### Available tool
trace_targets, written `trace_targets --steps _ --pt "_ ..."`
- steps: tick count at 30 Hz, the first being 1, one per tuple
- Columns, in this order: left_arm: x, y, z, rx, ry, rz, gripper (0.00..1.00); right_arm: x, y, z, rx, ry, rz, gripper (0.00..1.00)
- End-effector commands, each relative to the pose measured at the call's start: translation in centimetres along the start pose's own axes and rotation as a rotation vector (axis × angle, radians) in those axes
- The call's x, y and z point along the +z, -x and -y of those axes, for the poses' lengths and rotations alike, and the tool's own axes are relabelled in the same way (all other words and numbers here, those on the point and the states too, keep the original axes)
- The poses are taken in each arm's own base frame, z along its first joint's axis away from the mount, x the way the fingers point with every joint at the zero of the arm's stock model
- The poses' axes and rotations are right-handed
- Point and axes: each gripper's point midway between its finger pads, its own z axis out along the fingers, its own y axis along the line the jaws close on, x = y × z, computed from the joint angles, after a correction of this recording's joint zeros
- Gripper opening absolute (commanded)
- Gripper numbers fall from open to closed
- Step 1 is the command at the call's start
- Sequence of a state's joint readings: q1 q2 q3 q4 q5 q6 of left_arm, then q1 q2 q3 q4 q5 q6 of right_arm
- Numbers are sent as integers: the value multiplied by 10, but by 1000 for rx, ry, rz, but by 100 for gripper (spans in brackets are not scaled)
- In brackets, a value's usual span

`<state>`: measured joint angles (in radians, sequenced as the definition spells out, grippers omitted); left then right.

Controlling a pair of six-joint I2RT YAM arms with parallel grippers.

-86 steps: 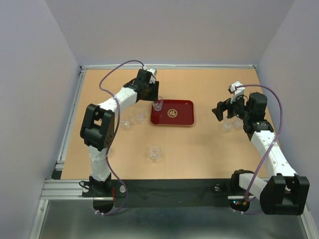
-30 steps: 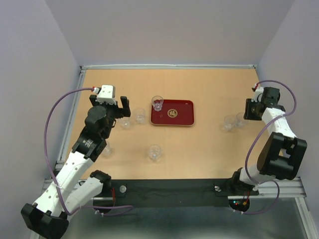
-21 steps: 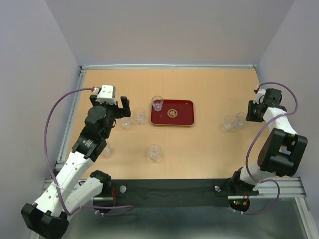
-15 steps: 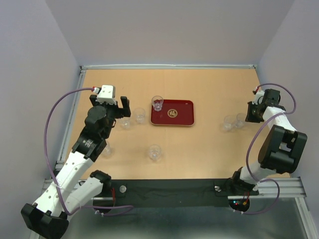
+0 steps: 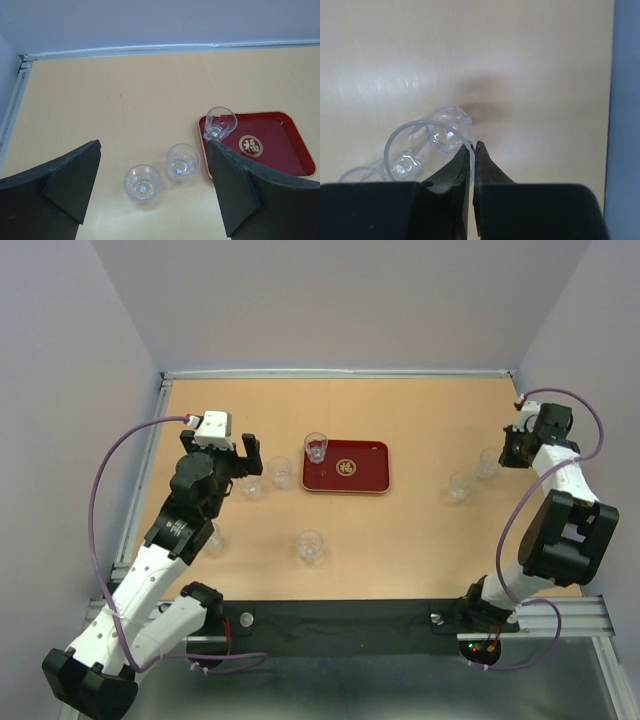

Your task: Place the glasses into the tray

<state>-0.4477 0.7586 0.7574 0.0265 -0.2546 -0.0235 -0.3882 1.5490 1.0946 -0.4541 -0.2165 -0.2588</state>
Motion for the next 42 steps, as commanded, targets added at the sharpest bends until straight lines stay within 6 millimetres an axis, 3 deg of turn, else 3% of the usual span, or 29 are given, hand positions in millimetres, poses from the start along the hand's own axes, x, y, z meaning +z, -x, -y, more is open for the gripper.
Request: trace_targets --steps 1,5,8,9,12,15,18,19,22,24,33,36,38,42 --pt "-1 16 1 -20 -4 62 99 -11 67 4 -59 26 190 1" --pt "1 14 1 -19 -1 57 99 -19 87 -23 -154 167 259 0" --pt "2 13 1 -15 1 51 99 -21 95 -57 -228 278 286 0" --pt "2 12 1 -15 2 49 99 -21 97 -78 -267 334 293 0" --pt "3 11 0 -12 7 45 99 -17 97 -115 -326 419 287 0" --pt "4 9 -2 -6 16 40 99 -11 89 -176 -414 554 262 1" --pt "5 8 -2 -3 21 38 99 1 78 -210 -460 605 215 1" --pt "5 8 -2 -3 19 40 99 -1 76 -236 -506 641 212 1" --pt "5 7 -2 0 18 42 99 8 66 -276 -552 694 176 1" --pt "5 6 -3 4 21 39 99 4 72 -300 -578 723 190 1" --pt "6 7 -1 4 13 43 99 33 73 -372 -637 704 153 1" --pt "5 7 -2 5 15 46 99 54 71 -378 -629 658 129 1" --pt "5 7 -2 4 16 49 99 56 82 -384 -612 645 145 1" --pt "5 8 -2 3 13 50 98 65 85 -393 -620 625 149 2"
